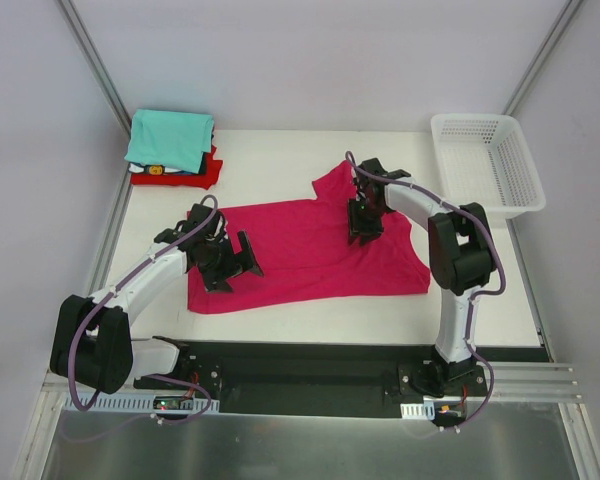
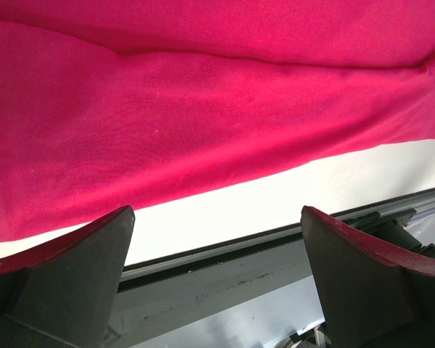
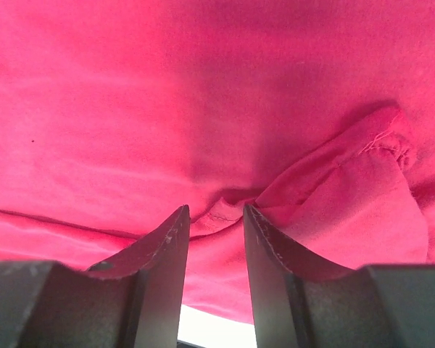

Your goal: Fold and stack the t-shirts

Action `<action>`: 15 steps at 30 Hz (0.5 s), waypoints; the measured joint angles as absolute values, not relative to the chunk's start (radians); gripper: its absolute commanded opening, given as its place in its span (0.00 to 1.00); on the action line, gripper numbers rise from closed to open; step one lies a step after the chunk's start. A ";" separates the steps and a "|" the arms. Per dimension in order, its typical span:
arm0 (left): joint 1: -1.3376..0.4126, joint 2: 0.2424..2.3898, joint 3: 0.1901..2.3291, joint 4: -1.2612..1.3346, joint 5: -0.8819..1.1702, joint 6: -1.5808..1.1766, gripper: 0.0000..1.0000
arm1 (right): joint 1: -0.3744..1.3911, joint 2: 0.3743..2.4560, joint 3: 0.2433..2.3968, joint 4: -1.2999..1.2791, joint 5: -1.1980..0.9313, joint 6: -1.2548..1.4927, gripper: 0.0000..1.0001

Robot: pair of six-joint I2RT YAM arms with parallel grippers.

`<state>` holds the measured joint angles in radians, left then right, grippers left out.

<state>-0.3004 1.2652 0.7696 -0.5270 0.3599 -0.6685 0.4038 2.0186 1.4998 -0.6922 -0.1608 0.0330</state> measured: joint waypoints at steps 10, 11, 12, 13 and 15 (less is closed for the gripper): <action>-0.300 1.265 0.770 -0.527 0.360 -0.669 0.99 | 0.404 2.022 1.474 -0.686 -0.161 0.032 0.29; -0.300 1.265 0.770 -0.527 0.360 -0.669 0.99 | 0.404 2.022 1.474 -0.686 -0.160 0.033 0.28; -0.300 1.265 0.770 -0.527 0.360 -0.669 0.99 | 0.404 2.022 1.474 -0.685 -0.161 0.033 0.28; -0.300 1.265 0.770 -0.527 0.360 -0.669 0.99 | 0.404 2.022 1.474 -0.685 -0.160 0.033 0.26; -0.300 1.265 0.770 -0.527 0.360 -0.669 0.99 | 0.404 2.022 1.474 -0.685 -0.160 0.033 0.25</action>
